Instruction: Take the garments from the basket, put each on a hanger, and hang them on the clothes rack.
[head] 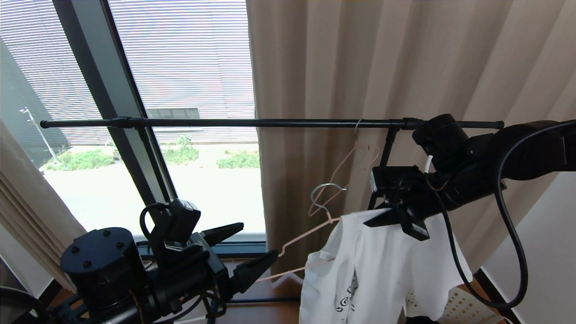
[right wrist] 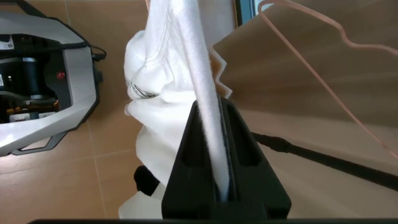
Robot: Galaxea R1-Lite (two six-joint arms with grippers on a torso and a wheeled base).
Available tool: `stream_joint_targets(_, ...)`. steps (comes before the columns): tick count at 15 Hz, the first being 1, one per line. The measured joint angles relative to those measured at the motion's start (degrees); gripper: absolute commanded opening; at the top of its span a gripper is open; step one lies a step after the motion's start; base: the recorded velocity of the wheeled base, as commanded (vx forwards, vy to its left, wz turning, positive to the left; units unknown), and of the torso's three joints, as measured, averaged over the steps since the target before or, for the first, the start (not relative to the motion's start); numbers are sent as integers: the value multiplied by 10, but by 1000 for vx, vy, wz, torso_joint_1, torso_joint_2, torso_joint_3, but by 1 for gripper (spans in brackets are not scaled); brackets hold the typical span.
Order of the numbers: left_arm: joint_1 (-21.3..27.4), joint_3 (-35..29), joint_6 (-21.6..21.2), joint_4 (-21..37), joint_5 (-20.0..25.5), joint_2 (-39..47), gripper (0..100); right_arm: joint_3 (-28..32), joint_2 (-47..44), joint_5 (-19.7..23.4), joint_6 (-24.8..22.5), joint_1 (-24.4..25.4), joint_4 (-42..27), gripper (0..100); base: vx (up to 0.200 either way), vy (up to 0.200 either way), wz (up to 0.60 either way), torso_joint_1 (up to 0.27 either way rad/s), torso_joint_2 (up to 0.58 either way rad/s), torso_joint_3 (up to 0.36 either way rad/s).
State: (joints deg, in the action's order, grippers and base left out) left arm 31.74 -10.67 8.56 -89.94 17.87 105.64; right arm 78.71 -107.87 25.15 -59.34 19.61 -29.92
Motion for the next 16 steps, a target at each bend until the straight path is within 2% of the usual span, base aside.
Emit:
stream_joint_targets(2,-7,-14,1,22,-1,3,100,0,20,-34,18,1,0,0,0,0,0,0,0,0)
stream_joint_targets(5,0,-34,1,111,-7,8,100,-2,51,-62,41,4,0,0,0,0,0,0,0,0)
stream_joint_targets(7,24,-37,1,139,-38,22,100,-3,70,-90,75,14,0,0,0,0,0,0,0,0)
stream_joint_targets(8,40,-39,5,144,-62,36,100,-4,79,-99,97,21,-1,0,0,0,0,0,0,0)
stream_joint_targets(10,74,-49,28,150,-95,68,100,-12,94,-105,110,34,-1,0,0,0,0,0,0,0)
stream_joint_targets(16,109,-99,91,151,-139,154,100,-34,117,-106,131,53,-2,0,0,0,0,0,0,0)
